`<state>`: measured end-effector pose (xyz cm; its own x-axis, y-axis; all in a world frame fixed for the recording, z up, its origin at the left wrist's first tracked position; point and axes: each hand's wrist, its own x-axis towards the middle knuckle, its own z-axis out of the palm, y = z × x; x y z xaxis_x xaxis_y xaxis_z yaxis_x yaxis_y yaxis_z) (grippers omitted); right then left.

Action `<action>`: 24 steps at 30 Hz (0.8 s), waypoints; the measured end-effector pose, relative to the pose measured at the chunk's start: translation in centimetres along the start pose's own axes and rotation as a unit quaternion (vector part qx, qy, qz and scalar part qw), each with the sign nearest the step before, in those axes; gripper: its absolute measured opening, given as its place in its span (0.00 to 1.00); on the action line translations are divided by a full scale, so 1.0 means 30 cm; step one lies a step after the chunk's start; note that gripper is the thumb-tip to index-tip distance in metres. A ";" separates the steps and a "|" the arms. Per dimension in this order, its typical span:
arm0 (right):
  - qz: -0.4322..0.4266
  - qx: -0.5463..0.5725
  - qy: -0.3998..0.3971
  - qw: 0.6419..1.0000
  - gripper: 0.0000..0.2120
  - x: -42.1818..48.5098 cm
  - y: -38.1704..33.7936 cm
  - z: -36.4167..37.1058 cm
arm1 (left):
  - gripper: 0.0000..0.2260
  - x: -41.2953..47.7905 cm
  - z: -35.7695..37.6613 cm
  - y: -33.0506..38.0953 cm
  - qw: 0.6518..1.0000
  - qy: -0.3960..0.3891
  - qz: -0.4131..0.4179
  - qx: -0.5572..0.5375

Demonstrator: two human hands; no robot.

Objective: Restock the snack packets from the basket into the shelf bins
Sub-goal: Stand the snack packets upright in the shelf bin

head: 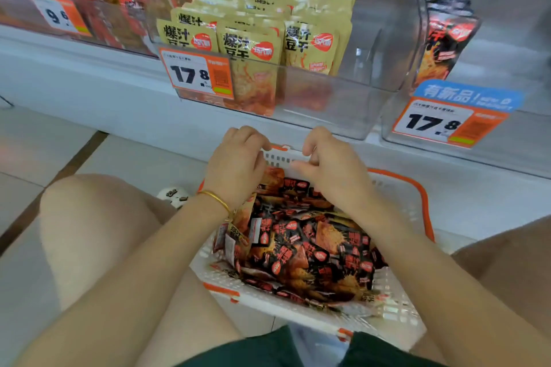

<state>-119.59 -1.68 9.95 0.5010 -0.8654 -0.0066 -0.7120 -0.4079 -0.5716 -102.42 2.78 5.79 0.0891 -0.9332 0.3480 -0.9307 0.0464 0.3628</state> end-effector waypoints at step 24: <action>0.219 0.099 -0.224 0.945 0.08 0.040 0.401 0.294 | 0.17 -0.166 0.573 -0.239 0.762 -0.572 -0.164 0.257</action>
<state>-123.21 -5.05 -4.17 0.3698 -0.7108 -0.5984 -0.8148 0.0614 -0.5765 -102.28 0.95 -13.42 0.2519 -0.5783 -0.7760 -0.9673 -0.1265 -0.2197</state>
